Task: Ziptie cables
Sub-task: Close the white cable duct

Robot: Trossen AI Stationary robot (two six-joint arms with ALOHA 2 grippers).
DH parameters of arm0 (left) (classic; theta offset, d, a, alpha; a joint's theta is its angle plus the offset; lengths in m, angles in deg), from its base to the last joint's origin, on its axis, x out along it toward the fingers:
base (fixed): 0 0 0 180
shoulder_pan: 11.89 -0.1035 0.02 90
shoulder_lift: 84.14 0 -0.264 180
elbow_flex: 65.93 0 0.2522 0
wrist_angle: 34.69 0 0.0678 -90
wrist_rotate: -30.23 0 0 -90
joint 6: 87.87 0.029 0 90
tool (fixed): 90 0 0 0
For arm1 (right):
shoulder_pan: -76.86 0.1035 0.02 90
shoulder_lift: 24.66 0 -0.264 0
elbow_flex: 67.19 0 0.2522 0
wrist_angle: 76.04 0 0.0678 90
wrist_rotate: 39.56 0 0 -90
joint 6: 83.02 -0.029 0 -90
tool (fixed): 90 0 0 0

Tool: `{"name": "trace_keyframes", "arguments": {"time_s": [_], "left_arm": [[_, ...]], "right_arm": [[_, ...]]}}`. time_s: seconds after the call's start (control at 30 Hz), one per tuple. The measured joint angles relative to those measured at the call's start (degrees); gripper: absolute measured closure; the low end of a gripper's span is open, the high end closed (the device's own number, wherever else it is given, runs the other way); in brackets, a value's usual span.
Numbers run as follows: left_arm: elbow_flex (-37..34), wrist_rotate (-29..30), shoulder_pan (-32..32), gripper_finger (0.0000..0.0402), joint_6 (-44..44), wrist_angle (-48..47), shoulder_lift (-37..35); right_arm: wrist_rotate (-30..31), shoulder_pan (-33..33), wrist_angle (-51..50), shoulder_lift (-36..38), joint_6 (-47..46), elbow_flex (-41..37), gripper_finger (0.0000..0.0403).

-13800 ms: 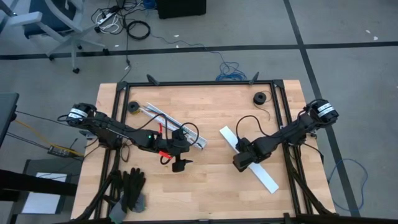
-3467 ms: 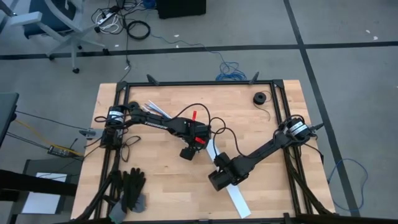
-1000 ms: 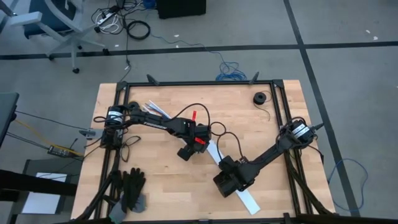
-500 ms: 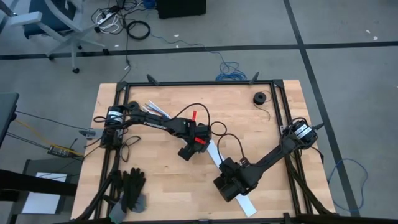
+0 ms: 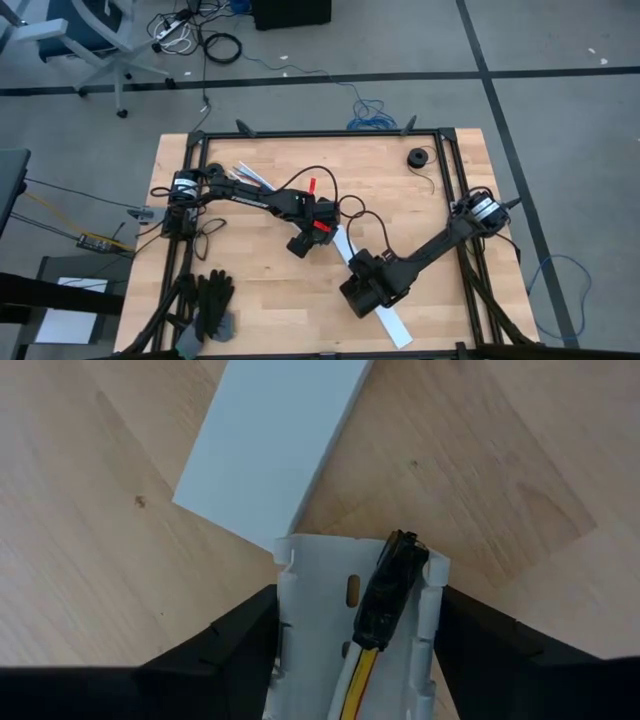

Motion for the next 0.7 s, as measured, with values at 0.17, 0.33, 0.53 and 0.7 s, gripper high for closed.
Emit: {"name": "trace_keyframes", "arguments": {"time_s": [0.17, 0.33, 0.53, 0.7], "left_arm": [[0.0, 0.0, 0.0, 0.0183, 0.0, 0.0, 0.0], [0.0, 0.0, 0.0, 0.0183, -0.3, 0.0, 0.0], [0.0, 0.0, 0.0, 0.0183, -0.5, -0.1, 0.0], [0.0, 0.0, 0.0, 0.0183, -0.5, 0.0, 0.0]], "right_arm": [[-1.5, -1.1, 1.5, 0.0, 2.1, 0.0, 0.0138], [-2.5, -2.1, 1.7, 0.0, 2.4, -0.9, 0.0098], [-2.7, -2.8, 3.9, 0.0, 3.2, -2.7, 0.009], [-5.1, -3.6, 6.3, 0.0, 3.4, -4.7, 0.0096]]}}
